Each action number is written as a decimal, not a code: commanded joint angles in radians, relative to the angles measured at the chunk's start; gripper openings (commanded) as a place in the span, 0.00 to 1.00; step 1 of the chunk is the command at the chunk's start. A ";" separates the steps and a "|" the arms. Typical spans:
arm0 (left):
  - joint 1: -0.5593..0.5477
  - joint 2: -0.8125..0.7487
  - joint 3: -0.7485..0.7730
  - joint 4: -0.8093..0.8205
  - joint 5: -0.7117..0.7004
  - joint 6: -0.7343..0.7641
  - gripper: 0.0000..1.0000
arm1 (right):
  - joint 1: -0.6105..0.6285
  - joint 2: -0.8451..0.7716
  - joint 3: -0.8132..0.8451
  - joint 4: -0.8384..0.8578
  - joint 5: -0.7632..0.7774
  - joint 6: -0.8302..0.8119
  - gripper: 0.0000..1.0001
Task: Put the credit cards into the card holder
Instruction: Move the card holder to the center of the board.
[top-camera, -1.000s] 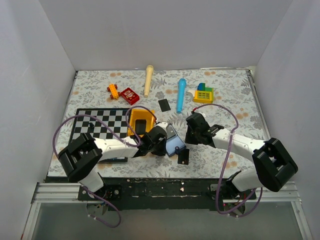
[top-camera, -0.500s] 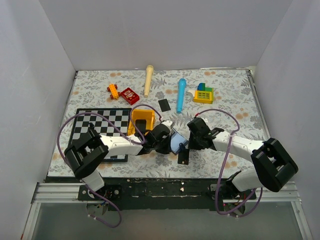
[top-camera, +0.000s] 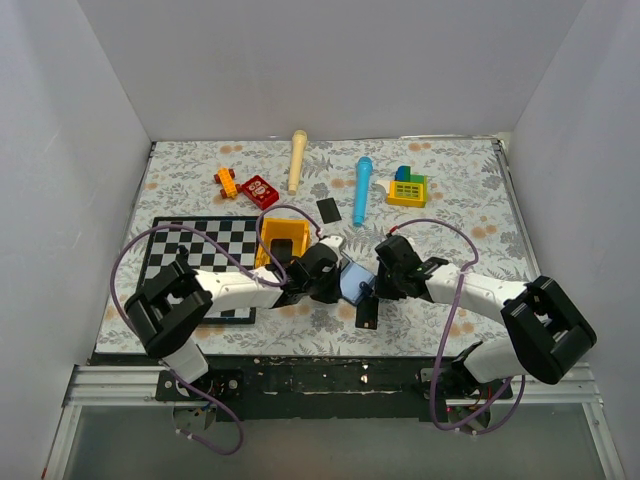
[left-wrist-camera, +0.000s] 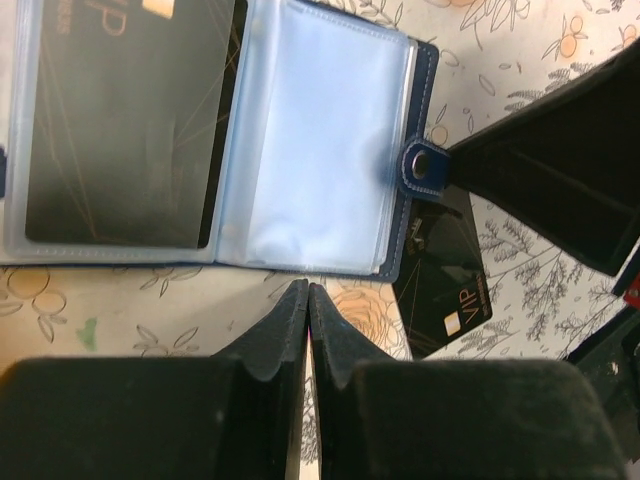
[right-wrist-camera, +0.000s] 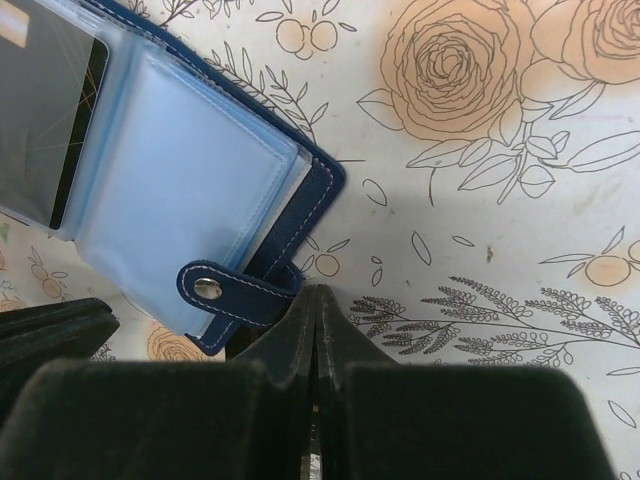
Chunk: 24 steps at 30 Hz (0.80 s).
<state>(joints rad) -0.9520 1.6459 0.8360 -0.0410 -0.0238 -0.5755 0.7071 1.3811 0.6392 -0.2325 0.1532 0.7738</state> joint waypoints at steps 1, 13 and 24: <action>0.002 -0.096 -0.054 0.026 -0.028 0.014 0.03 | -0.001 0.009 -0.030 0.039 -0.033 -0.010 0.01; 0.002 -0.136 -0.094 -0.030 -0.056 -0.009 0.00 | 0.025 -0.050 -0.099 0.030 -0.089 0.005 0.01; -0.001 -0.162 -0.141 -0.007 -0.001 -0.020 0.00 | 0.101 -0.120 -0.144 0.016 -0.112 0.061 0.01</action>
<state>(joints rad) -0.9520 1.5349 0.7132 -0.0597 -0.0517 -0.5880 0.7811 1.2778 0.5232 -0.1585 0.0589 0.8124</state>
